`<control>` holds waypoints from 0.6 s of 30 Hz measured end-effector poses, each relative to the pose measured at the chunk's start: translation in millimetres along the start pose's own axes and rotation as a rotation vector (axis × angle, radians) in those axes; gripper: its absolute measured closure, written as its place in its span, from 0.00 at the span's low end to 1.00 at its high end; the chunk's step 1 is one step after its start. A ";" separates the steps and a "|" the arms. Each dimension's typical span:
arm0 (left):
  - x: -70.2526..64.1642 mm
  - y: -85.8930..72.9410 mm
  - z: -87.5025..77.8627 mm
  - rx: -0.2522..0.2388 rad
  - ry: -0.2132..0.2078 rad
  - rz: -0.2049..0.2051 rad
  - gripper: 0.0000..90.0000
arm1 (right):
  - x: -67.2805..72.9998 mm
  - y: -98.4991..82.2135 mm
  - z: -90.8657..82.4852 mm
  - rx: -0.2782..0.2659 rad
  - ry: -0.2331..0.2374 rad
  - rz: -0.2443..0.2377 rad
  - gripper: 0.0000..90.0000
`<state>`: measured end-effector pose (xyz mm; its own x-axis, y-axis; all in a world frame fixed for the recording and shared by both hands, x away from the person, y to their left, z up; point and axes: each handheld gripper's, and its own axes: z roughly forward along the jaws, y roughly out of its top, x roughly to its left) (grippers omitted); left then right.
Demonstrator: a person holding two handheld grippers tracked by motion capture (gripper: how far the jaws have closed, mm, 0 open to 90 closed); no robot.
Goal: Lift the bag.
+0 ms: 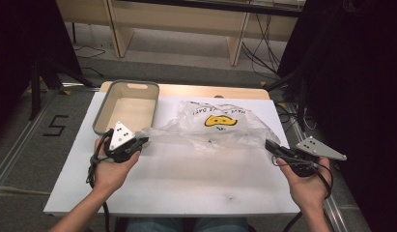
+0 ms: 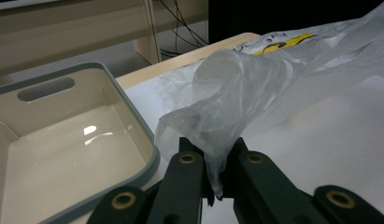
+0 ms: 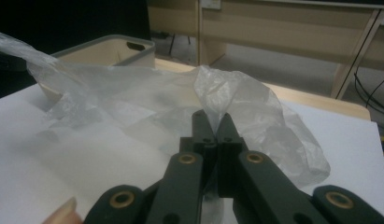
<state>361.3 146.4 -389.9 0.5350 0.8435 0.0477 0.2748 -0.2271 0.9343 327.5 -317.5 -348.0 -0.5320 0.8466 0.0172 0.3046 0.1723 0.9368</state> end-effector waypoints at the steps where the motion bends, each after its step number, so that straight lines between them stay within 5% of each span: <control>1: 1.3 1.2 -0.4 -0.006 0.004 -0.002 0.99 | 0.4 1.8 0.8 -0.006 -0.003 -0.004 1.00; 18: 7.5 18.2 -3.3 -0.077 0.035 -0.014 0.99 | 1.6 25.4 -1.1 -0.103 -0.024 -0.022 1.00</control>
<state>367.7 150.2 -371.3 0.5031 0.8630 0.0451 0.2195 -0.1781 0.9592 333.6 -312.3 -323.9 -0.5182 0.8552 -0.0110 0.2094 0.1394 0.9678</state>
